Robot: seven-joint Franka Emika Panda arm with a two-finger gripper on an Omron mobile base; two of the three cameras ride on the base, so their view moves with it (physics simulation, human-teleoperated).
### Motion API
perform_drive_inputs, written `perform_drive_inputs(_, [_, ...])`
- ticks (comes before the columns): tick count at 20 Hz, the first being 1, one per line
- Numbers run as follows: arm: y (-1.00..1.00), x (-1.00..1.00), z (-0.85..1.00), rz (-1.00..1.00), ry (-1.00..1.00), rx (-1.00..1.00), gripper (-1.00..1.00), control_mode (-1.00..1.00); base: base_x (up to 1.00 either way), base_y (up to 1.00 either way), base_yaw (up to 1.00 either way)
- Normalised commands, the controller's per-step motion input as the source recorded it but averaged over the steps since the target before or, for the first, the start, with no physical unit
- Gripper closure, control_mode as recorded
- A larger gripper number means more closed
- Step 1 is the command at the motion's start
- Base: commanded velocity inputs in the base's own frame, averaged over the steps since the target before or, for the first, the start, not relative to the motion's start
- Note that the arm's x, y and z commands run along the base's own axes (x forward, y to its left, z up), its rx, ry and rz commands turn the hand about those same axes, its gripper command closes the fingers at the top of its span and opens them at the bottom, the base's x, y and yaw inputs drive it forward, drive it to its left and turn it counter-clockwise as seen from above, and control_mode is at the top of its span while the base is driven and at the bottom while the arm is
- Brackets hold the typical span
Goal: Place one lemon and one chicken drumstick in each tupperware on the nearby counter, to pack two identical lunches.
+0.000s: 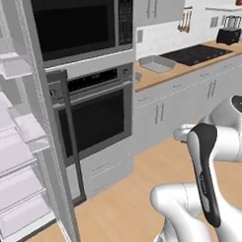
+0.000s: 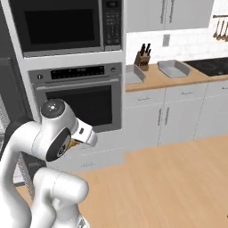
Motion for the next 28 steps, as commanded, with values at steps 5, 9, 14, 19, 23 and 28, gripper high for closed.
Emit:
perform_drive_inputs(5, [0.0,0.0,0.0,0.0,0.0,0.0,1.0,1.0,1.0,-1.0,0.0])
perform_drive_inputs(9, [0.0,0.0,0.0,0.0,0.0,0.0,1.0,1.0,1.0,-0.81,0.01])
perform_drive_inputs(14, [0.0,0.0,0.0,0.0,0.0,0.0,1.0,1.0,1.0,-0.41,0.08])
perform_drive_inputs(19, [0.0,0.0,0.0,0.0,0.0,0.0,1.0,1.0,1.0,-0.3,0.08])
perform_drive_inputs(23, [0.0,0.0,0.0,0.0,0.0,0.0,1.0,1.0,1.0,-0.71,0.16])
perform_drive_inputs(28, [0.0,0.0,0.0,0.0,0.0,0.0,1.0,1.0,1.0,-0.79,0.17])
